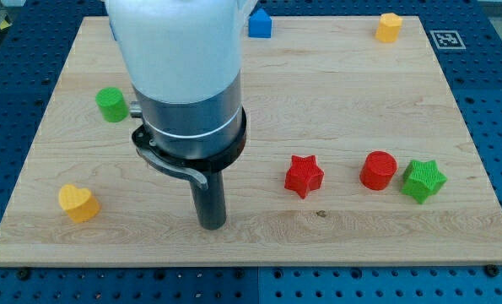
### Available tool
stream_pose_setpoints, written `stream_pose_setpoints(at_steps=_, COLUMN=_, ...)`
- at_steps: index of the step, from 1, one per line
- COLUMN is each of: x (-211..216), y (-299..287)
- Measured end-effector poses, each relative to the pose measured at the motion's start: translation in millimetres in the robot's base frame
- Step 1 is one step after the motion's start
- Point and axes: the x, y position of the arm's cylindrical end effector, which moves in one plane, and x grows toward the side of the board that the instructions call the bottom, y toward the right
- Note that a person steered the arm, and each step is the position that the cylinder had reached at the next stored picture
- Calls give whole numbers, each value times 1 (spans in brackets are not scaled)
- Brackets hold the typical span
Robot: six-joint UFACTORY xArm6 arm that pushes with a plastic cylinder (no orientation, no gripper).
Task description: Move the green star a bit right
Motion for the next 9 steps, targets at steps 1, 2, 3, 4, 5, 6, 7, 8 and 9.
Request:
stream_pose_setpoints(at_steps=1, x=0, y=0)
stream_pose_setpoints(at_steps=2, x=0, y=4)
stream_pose_setpoints(at_steps=3, x=0, y=15)
stream_pose_setpoints(at_steps=4, x=0, y=55)
stream_pose_setpoints(at_steps=5, x=0, y=131)
stream_pose_setpoints(at_steps=6, x=0, y=206)
stream_pose_setpoints(at_steps=7, x=-9, y=259)
stream_pose_setpoints(at_steps=8, x=-25, y=283)
stream_pose_setpoints(at_steps=9, x=-40, y=294)
